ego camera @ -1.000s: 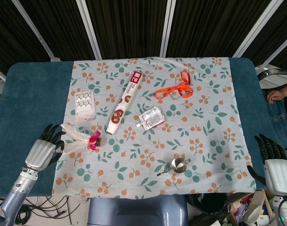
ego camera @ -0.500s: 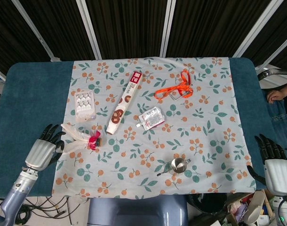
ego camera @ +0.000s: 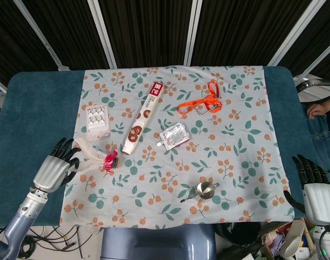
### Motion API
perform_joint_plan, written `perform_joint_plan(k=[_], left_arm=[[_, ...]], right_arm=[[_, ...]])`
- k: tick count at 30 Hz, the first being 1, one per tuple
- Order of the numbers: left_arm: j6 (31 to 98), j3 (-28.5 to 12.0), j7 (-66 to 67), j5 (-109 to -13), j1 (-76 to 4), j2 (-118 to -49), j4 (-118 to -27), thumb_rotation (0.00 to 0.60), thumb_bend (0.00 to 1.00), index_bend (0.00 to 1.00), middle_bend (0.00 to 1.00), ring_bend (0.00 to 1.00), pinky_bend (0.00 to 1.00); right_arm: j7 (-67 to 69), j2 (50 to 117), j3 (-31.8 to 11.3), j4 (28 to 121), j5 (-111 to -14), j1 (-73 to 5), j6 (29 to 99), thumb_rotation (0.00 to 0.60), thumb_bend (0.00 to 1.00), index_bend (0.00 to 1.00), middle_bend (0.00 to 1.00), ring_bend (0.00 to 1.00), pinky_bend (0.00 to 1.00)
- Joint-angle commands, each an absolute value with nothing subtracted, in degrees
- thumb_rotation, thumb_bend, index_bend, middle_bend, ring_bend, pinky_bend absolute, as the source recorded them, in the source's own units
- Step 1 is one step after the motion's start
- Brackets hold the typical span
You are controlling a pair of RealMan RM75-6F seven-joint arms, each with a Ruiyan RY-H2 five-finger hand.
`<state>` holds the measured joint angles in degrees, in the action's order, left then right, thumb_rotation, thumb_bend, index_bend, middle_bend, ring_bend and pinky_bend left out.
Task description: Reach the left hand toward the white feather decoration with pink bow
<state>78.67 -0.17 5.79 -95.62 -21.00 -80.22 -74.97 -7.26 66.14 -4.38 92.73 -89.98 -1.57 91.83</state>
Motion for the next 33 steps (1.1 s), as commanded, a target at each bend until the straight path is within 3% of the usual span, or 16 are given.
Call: perform_joint_plan(k=[1, 10, 21, 33], left_arm=[[77.38, -1.38, 9.87, -96.40, -22.92, -77.55, -79.09, 0.600, 0.48, 0.63, 0.25, 0.00, 0.01], [71.12, -3.77, 21.59, -96.77, -27.82, -73.20, -90.32, 0.600, 0.48, 0.63, 0.25, 0.00, 0.01], [64.12, -6.44, 33.17, -94.12, -32.32, -72.69, -100.21, 0.600, 0.47, 0.61, 0.25, 0.00, 0.01], [61.63, -6.77, 40.16, -89.76, -33.24, -72.41, -106.75, 0.600, 0.28, 0.16, 0.19, 0.00, 0.02]], right_arm=[[-7.20, 66.12, -4.41, 92.74, -89.91, -1.56, 91.82, 0.600, 0.13, 0.08, 0.05, 0.10, 0.16], [-7.38, 66.17, -4.37, 92.79, -90.01, -1.60, 91.78, 0.600, 0.13, 0.08, 0.05, 0.10, 0.16], [-7.27, 66.07, -4.36, 92.86, -89.91, -1.67, 91.55, 0.600, 0.13, 0.08, 0.05, 0.10, 0.16], [-7.07, 65.98, -4.52, 92.82, -89.62, -1.66, 91.56, 0.600, 0.13, 0.08, 0.05, 0.10, 0.16]])
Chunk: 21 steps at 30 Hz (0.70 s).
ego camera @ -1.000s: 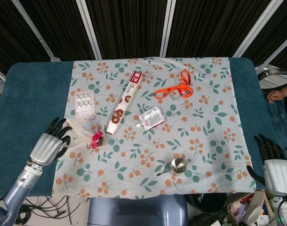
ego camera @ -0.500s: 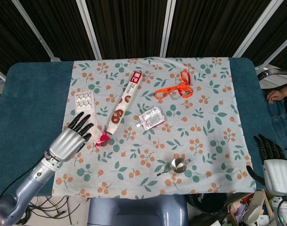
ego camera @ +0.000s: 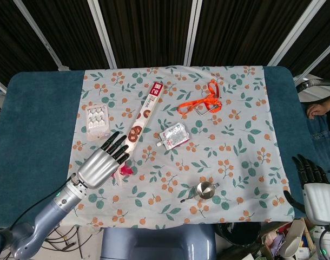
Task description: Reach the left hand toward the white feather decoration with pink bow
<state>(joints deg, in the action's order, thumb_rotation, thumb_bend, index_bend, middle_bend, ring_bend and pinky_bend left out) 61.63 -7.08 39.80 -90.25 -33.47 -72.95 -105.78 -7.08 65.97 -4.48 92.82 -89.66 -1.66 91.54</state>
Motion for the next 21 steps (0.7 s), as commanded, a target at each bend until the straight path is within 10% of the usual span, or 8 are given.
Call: perform_joint_plan(k=[1, 21], left_arm=[[61.74, -6.60, 40.31, -89.76, -33.12, -72.13, -107.12, 0.600, 0.27, 0.10, 0.17, 0.00, 0.02], [80.93, -7.52, 28.46, -90.57, -20.92, -54.86, -112.54, 0.600, 0.26, 0.04, 0.10, 0.00, 0.02]], right_arm=[[-7.12, 65.98, -4.52, 92.82, -89.60, -1.67, 91.53, 0.600, 0.13, 0.08, 0.05, 0.10, 0.16], [-7.41, 66.06, -4.73, 92.82, -89.34, -1.65, 91.67, 0.600, 0.13, 0.08, 0.05, 0.10, 0.16]])
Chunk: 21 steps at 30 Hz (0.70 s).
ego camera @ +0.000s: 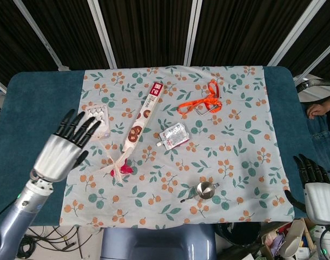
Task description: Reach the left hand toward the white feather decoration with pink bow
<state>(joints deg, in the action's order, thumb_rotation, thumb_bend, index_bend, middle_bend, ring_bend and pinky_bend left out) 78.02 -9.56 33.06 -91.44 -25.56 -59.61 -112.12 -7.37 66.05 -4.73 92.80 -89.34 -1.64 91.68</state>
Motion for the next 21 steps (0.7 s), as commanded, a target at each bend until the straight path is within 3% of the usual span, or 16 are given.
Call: perform_joint_plan(k=[1, 5, 11, 21], left_arm=[[81.35, -6.99, 27.82, -90.19, -20.09, -54.28, -112.32, 0.600, 0.26, 0.04, 0.10, 0.00, 0.02], [84.76, -3.67, 20.71, -87.54, -14.36, -51.64, -109.02, 0.600, 0.26, 0.06, 0.10, 0.00, 0.02], [87.48, -0.85, 4.09, -85.11, -8.69, -52.96, -98.93, 0.600, 0.25, 0.07, 0.07, 0.00, 0.02], [88.43, 0.21, -5.59, -86.29, -6.43, -57.47, -89.23, 0.600, 0.21, 0.05, 0.05, 0.00, 0.02]], right_arm=[[-7.44, 66.07, -4.74, 92.82, -89.35, -1.66, 91.67, 0.600, 0.13, 0.08, 0.05, 0.10, 0.16], [-7.48, 66.07, -4.78, 92.85, -89.42, -1.59, 91.91, 0.600, 0.13, 0.08, 0.05, 0.10, 0.16], [-7.58, 66.13, -4.78, 92.85, -89.64, -1.53, 92.17, 0.600, 0.13, 0.08, 0.05, 0.10, 0.16], [-7.35, 66.23, -4.89, 92.73, -90.27, -1.34, 93.15, 0.600, 0.13, 0.08, 0.05, 0.10, 0.16]])
